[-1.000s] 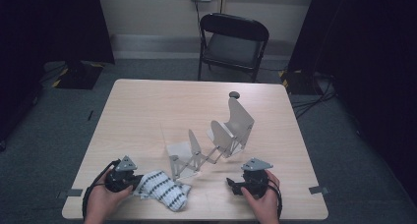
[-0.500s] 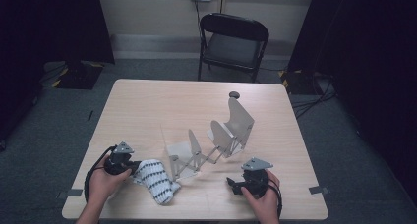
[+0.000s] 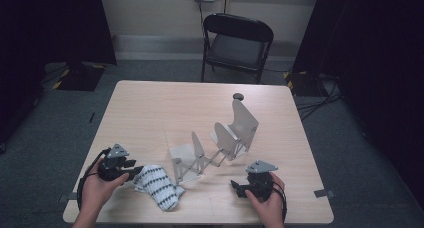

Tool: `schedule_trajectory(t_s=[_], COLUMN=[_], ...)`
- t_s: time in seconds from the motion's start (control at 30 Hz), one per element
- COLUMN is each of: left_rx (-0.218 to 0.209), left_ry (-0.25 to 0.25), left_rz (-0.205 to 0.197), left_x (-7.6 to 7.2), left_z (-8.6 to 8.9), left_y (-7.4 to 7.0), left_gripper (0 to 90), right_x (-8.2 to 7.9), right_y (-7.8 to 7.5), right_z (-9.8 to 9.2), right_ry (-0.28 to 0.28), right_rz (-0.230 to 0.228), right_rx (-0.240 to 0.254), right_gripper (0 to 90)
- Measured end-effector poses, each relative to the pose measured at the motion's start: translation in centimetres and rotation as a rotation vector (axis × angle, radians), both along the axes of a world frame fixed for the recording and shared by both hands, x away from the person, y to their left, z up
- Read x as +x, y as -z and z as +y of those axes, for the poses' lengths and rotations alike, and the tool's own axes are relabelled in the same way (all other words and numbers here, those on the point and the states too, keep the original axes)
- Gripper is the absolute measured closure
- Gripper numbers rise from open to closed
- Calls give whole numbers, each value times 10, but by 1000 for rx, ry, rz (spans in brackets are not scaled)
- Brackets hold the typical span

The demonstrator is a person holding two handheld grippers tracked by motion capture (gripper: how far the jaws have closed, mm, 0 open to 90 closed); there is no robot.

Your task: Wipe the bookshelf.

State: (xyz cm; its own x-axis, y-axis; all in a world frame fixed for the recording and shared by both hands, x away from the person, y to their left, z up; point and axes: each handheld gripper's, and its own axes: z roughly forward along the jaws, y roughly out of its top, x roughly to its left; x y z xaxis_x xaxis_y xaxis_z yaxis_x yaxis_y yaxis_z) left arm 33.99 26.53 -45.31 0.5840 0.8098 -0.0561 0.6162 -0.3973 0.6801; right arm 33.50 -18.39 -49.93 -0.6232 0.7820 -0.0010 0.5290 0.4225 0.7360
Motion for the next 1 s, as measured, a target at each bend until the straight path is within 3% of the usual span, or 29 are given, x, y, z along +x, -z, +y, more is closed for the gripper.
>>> schedule_trajectory(t_s=[0.17,0.27,0.5,0.73,0.9,1.0], left_rx=[17,9,9,2,-1,-22], left_ry=[32,32,7,24,52,91], left_rz=[1,-8,16,-2,-24,-9], left_x=[-9,-11,-5,-11,-20,-27], left_z=[-9,-11,-7,-11,-24,-38], left_y=[-2,-3,3,-13,-24,-21], left_gripper=[564,559,558,556,539,545], right_x=[0,0,0,1,1,1], right_y=[0,0,0,0,0,0], right_z=[0,0,0,0,0,0], right_ry=[-1,0,1,-1,-2,-1], right_rz=[0,0,0,-2,-2,-2], right_rx=[0,0,0,-1,-2,-1], right_gripper=[161,161,161,160,160,160])
